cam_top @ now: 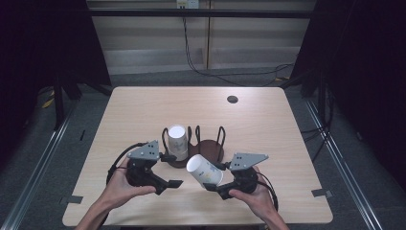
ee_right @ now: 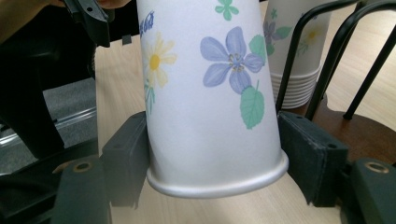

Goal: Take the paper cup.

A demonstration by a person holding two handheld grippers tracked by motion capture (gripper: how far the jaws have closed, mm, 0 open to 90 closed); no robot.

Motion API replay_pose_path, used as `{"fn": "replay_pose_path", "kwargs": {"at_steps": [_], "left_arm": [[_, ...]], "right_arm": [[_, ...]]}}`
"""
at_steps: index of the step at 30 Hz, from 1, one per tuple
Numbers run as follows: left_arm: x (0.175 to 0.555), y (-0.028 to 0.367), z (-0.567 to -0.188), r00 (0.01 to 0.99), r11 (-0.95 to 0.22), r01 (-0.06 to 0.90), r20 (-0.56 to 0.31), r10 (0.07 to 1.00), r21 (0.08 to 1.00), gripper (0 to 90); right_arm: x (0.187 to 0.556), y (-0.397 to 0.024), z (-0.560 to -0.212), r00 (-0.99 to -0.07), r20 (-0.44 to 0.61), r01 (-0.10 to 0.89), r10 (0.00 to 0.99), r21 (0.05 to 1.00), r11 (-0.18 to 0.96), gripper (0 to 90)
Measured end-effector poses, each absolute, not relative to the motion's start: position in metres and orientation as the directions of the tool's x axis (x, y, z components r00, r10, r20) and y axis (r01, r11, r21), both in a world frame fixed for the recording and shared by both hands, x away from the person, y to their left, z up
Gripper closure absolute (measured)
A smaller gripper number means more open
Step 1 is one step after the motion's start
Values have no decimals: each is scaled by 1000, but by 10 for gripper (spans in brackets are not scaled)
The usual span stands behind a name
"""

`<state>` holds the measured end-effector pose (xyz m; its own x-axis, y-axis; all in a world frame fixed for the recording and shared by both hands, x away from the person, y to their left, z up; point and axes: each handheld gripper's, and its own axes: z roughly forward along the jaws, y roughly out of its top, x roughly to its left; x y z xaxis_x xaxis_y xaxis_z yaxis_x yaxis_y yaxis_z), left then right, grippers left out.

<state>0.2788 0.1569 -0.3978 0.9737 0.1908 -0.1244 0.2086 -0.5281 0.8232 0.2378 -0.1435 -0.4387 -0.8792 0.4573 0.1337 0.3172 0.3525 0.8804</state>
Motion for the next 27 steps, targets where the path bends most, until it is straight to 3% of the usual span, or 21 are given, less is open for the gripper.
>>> {"fn": "replay_pose_path", "kwargs": {"at_steps": [15,27], "left_arm": [[275,150,-403,986,-607,138,-48,161,783,183],[275,142,-409,993,-676,77,5,119,733,247]], "right_arm": [[246,-136,-431,-901,84,338,426,751,567,302],[250,-126,-434,-919,79,342,386,646,683,306]]}}
